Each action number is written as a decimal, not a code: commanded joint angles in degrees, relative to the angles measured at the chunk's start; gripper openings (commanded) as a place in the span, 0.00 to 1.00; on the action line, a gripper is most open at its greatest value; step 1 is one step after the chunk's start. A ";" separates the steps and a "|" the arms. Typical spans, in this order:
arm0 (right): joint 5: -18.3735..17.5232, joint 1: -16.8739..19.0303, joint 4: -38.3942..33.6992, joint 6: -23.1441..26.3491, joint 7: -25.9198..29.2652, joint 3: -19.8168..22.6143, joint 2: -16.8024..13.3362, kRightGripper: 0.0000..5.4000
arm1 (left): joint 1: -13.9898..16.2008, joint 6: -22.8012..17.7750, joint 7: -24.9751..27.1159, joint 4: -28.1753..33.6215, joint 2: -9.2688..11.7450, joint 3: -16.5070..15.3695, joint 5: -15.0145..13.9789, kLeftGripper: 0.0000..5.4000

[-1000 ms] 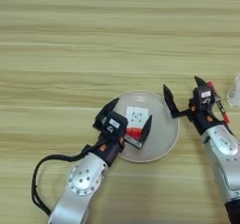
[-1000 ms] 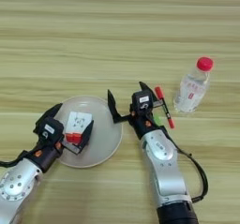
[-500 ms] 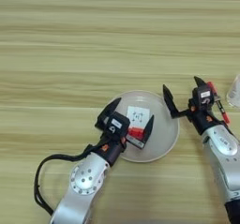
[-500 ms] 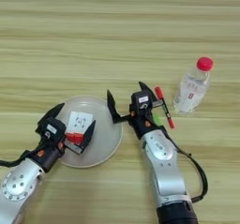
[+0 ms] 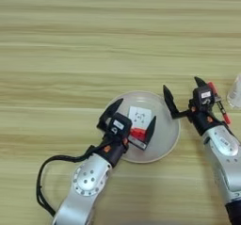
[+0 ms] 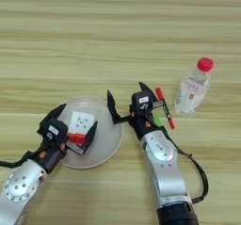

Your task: Move the objects on the table

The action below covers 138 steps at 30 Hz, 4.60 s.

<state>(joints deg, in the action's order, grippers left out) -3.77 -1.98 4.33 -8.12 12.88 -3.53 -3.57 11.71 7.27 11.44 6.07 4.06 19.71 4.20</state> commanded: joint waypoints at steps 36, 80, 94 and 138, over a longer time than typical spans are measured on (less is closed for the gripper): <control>0.19 -0.10 -0.64 0.21 -0.50 -0.13 0.27 0.99 | -0.40 -1.71 -6.21 -8.45 0.64 -0.06 9.04 1.00; 0.60 -0.42 0.74 -0.19 -0.63 -0.61 0.48 1.00 | -2.61 -0.38 -4.18 -3.54 0.49 -4.33 4.72 0.61; 0.54 -0.54 1.28 -0.30 -0.52 -0.54 0.39 1.00 | -6.93 -2.04 -4.56 -2.33 2.02 -12.26 1.00 0.61; 0.41 0.08 0.68 -0.12 -0.37 -0.73 0.34 1.00 | -15.36 2.01 -5.92 -23.46 4.80 -22.91 -1.46 0.67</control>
<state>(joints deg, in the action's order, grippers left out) -3.52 -1.92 5.30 -8.15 12.85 -4.31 -3.40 -2.73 8.82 5.83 -16.66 8.99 -3.05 3.15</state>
